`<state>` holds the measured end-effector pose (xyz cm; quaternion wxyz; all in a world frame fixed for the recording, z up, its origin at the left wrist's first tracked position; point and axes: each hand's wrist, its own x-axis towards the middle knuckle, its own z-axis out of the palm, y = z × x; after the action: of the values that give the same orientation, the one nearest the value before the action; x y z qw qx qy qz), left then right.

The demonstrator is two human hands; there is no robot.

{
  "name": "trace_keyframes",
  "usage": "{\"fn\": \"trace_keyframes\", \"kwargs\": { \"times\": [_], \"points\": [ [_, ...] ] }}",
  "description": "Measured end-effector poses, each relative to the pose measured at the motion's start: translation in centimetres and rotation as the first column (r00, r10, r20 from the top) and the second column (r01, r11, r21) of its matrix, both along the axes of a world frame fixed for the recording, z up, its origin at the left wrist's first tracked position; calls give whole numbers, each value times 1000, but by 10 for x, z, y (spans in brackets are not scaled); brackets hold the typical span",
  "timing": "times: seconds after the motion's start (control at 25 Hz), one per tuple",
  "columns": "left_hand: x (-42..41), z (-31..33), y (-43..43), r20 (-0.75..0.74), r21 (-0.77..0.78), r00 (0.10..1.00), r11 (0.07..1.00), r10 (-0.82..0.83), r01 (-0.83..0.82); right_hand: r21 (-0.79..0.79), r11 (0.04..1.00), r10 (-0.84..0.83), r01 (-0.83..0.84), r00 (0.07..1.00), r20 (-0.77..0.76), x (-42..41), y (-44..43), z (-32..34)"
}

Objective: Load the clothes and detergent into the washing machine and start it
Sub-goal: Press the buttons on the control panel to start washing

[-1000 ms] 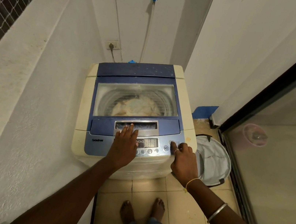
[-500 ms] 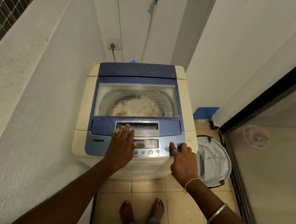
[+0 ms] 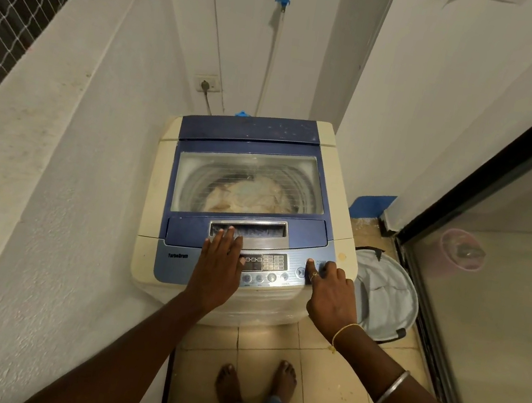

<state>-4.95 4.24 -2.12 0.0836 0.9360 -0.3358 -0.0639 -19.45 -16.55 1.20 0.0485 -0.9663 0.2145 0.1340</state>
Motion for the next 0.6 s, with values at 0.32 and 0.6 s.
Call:
{"fn": "trace_keyframes", "kwargs": {
  "times": [0.32, 0.6],
  "points": [
    [3, 2, -5, -9, -25, 1000, 1000, 2, -2, -20, 1000, 13, -15, 997, -75, 5, -2, 3],
    [4, 6, -6, -36, -18, 999, 1000, -8, 7, -7, 1000, 26, -28, 988, -153, 13, -8, 13]
  ]
}}
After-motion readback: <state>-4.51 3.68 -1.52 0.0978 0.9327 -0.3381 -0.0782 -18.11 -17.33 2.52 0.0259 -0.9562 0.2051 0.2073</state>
